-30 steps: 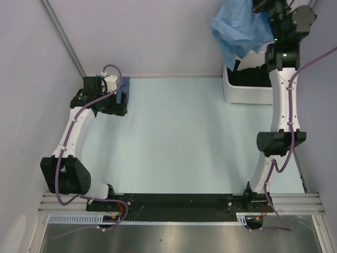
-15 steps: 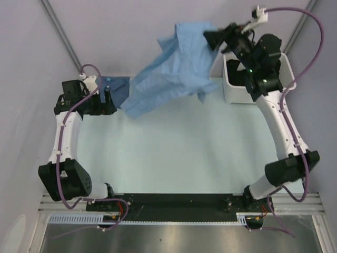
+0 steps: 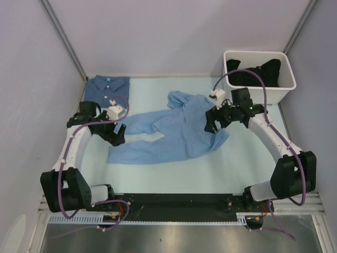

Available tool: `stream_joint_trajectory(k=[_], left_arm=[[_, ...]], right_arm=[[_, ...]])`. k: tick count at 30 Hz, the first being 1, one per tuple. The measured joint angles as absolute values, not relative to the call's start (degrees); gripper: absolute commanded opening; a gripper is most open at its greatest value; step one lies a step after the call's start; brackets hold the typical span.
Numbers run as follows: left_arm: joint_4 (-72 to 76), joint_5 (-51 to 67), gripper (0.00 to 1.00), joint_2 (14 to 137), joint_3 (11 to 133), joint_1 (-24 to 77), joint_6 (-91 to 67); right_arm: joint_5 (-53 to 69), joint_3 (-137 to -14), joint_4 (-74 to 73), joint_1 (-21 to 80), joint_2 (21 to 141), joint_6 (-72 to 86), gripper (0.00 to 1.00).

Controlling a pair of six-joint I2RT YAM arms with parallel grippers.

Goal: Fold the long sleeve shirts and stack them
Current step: Move the shirt to the center of the board, then flatten the shirt out

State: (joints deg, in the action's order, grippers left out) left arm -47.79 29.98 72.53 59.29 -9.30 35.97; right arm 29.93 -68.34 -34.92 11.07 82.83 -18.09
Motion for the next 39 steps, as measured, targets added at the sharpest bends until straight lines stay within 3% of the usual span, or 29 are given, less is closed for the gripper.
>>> stream_joint_trajectory(k=[5,12,19,20,23,24,26,28,35,39], left_arm=[[-50.1,28.2,0.95,72.8,52.2,-3.3,45.6],[-49.7,23.4,0.92,75.2,46.4,-2.8,54.2],[-45.6,18.3,0.86,75.2,39.7,-2.7,59.5],[-45.1,17.7,0.83,75.2,38.8,-2.7,60.2],[-43.1,16.0,0.56,74.8,37.5,-2.6,61.7],[-42.1,15.3,0.43,74.7,37.2,-2.6,62.1],[-40.8,14.3,0.31,74.6,36.9,-2.6,62.4],[-40.4,13.9,0.03,74.6,36.8,-2.6,62.5],[-44.1,17.5,0.0,74.8,41.8,-2.6,58.3],[-47.0,22.0,0.0,75.4,51.2,-2.6,53.7]], right_arm=[[30.1,-61.2,-35.8,19.3,79.4,-25.7,0.9],[28.3,-57.4,-32.6,29.4,80.8,-33.3,0.8],[25.9,-53.3,-25.5,35.9,86.2,-40.9,0.81],[25.6,-53.1,-24.9,36.6,87.2,-41.9,0.82],[24.5,-52.7,-24.1,38.2,89.0,-44.2,0.83],[24.3,-52.6,-24.0,38.5,89.1,-44.8,0.84],[23.9,-52.4,-23.8,39.3,89.1,-46.1,0.86],[23.6,-52.4,-23.7,39.7,89.1,-46.7,0.87],[23.2,-53.1,-23.6,40.3,89.0,-47.8,0.87],[23.4,-54.2,-23.2,40.3,89.0,-47.5,0.94]])
